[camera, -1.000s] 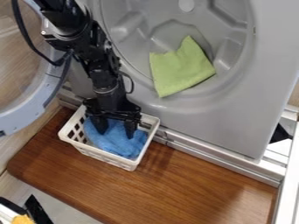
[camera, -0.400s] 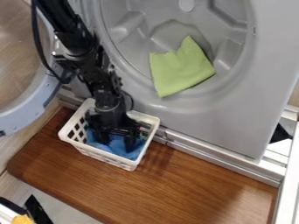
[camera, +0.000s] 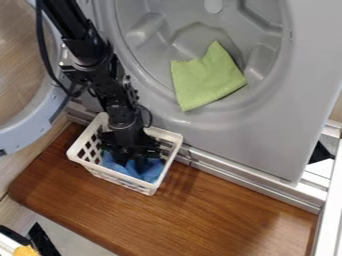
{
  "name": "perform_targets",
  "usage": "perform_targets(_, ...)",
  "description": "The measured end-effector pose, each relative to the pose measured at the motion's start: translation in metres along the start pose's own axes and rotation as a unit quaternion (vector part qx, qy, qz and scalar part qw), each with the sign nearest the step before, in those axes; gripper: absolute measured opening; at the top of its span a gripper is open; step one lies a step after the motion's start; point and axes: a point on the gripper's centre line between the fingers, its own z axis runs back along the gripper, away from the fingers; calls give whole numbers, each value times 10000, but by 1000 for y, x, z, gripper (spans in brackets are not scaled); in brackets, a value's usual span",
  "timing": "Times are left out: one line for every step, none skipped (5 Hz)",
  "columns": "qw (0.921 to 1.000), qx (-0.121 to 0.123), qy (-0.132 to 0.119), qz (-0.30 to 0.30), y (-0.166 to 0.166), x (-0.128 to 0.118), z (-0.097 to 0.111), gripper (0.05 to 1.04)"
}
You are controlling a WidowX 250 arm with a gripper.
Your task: Picked the blue cloth from the basket and put it in te washing machine
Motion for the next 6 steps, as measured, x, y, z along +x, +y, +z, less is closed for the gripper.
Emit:
perform_targets(10000, -9, 22, 7, 0, -1, 1, 200)
perform_targets(10000, -69, 11, -22, -3, 1, 13, 121)
perform_targets(9996, -196, -211, -57, -9, 8, 42, 106)
perform_targets(9986, -294, -411, -163, -14, 8, 65, 106)
perform_targets(9964, -468, -656, -270, -20, 3, 94, 106)
perform_targets(9923, -672, -955, -402, -25, -3, 123, 106)
